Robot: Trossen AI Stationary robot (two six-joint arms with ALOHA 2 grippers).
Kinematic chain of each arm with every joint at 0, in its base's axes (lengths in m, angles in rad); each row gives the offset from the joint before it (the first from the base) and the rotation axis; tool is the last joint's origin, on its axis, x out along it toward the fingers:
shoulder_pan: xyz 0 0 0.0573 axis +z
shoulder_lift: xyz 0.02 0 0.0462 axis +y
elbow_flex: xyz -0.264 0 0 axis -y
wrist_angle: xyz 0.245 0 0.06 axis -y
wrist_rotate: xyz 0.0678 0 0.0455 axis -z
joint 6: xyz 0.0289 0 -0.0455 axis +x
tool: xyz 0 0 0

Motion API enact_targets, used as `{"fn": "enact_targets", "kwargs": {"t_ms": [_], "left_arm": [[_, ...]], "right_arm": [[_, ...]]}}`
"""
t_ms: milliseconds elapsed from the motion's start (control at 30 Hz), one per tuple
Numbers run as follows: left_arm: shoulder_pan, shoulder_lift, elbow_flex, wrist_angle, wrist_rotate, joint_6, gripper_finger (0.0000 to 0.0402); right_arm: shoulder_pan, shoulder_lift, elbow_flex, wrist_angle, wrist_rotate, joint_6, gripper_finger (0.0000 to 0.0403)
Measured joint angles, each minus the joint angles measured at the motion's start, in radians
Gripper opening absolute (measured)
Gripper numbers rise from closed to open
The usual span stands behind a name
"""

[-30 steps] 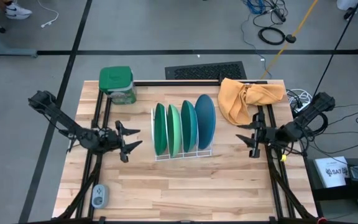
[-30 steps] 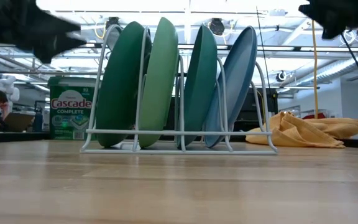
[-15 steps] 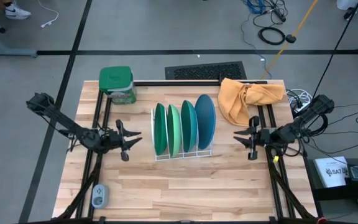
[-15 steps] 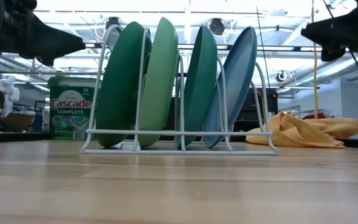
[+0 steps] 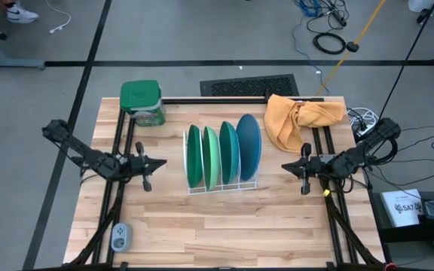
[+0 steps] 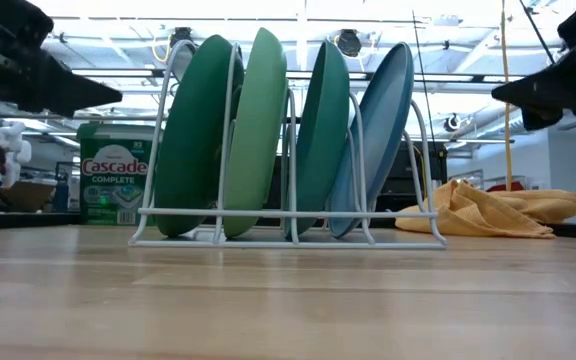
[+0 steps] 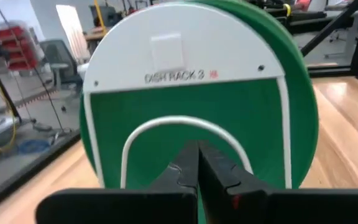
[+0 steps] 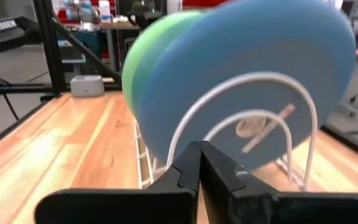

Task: Sort dishes
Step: Return to Home Position

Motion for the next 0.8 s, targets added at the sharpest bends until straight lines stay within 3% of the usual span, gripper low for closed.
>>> {"fn": "enact_targets", "kwargs": {"t_ms": [100,200,433,800], "left_arm": [[0.0,-0.079,0.0,-0.102,-0.003,-0.04,0.0002],[0.0,-0.115,0.0,-0.102,-0.009,-0.021,0.0001],[0.0,-0.12,0.0,-0.122,-0.219,-0.014,0.0001],[0.0,-0.12,0.0,-0.12,-0.217,-0.015,0.0]], "right_arm": [[0.0,-0.011,0.0,-0.032,0.005,0.048,0.0005],[0.001,-0.01,0.0,-0.033,-0.001,0.079,0.0005],[0.001,-0.009,0.0,-0.027,-0.001,0.081,0.0004],[0.002,-0.009,0.0,-0.024,0.0,0.081,0.0004]]}}
